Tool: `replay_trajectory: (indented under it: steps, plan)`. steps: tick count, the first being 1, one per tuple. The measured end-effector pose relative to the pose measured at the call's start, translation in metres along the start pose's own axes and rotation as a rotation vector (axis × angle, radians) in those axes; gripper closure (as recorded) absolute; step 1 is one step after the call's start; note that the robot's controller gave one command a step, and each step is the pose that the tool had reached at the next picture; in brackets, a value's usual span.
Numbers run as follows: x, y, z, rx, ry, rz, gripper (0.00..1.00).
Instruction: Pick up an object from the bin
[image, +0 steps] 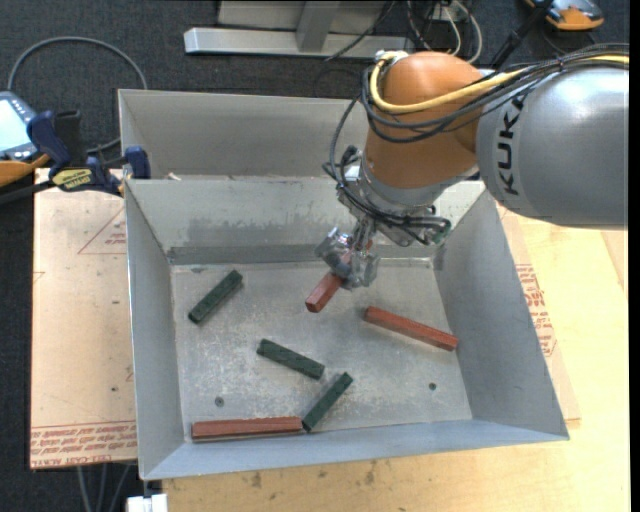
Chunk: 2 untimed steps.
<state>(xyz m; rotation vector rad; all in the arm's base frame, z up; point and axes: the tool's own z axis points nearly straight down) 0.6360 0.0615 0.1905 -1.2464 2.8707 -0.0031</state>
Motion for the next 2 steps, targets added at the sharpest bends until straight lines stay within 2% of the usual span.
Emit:
replay_trajectory:
  steps: [1, 2]
  plan:
    - [-0.015, 0.007, -0.128, 0.001, -0.001, 0.043, 1.00]
    - [0.002, -0.001, -0.127, -0.006, 0.007, -0.046, 1.00]
